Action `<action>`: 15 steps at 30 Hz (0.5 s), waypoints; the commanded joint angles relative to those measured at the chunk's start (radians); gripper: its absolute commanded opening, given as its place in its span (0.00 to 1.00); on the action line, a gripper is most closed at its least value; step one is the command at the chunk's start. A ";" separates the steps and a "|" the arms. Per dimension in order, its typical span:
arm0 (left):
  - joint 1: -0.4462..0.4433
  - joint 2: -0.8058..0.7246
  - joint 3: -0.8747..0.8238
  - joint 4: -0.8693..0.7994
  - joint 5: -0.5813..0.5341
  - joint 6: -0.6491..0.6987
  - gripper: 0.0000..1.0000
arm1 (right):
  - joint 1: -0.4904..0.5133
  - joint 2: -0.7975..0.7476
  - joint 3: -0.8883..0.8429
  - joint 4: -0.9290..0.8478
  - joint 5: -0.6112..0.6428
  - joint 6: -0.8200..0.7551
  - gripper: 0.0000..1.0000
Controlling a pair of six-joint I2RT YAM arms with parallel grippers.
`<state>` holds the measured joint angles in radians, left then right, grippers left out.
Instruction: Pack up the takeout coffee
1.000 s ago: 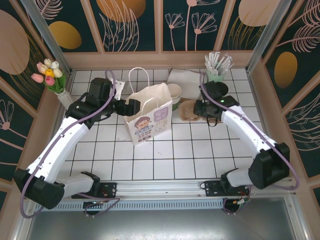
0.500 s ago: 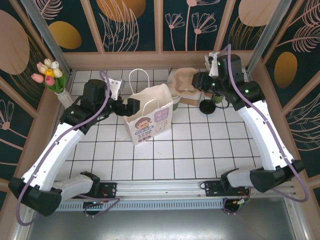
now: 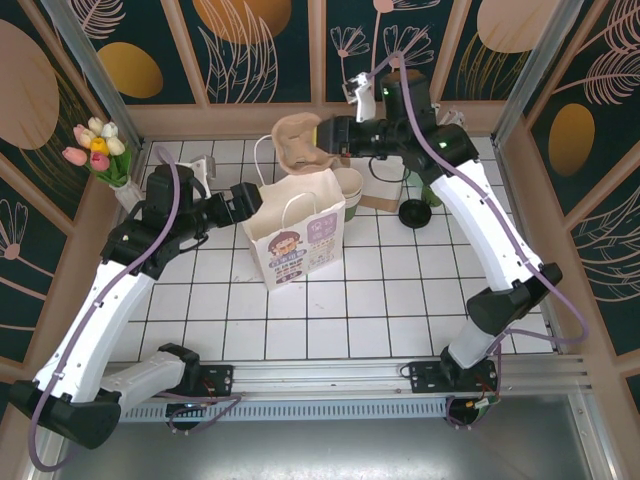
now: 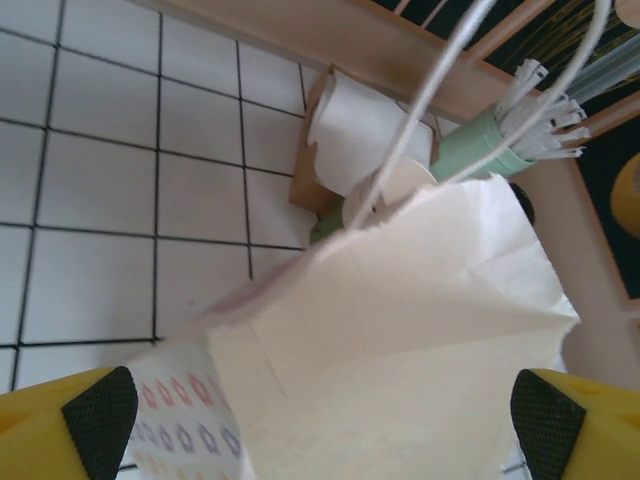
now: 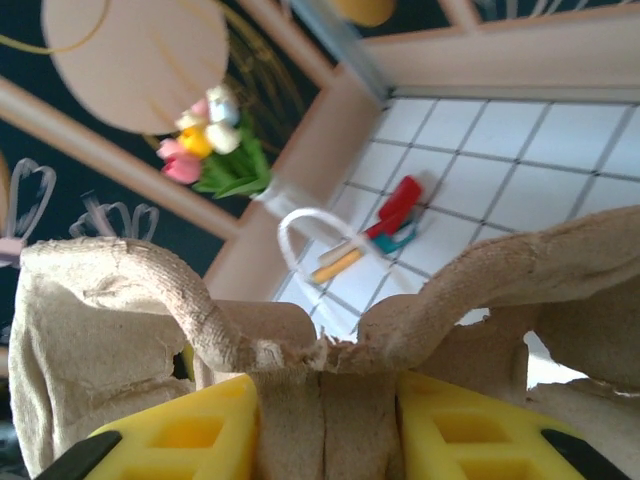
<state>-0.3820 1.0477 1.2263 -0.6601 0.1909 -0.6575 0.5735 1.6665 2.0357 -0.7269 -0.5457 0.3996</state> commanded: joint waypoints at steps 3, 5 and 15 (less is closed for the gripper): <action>0.003 -0.028 -0.044 -0.028 0.095 -0.112 0.89 | 0.018 0.006 -0.029 0.094 -0.185 0.071 0.34; 0.003 -0.031 -0.064 -0.025 0.095 -0.116 0.84 | 0.019 0.009 -0.070 0.126 -0.217 0.099 0.34; 0.002 -0.032 -0.123 -0.002 0.070 -0.106 0.58 | 0.048 0.025 -0.194 0.184 -0.283 0.157 0.34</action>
<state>-0.3820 1.0271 1.1156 -0.6697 0.2543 -0.7620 0.6064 1.6878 1.8748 -0.5949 -0.7708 0.5243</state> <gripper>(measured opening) 0.598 0.344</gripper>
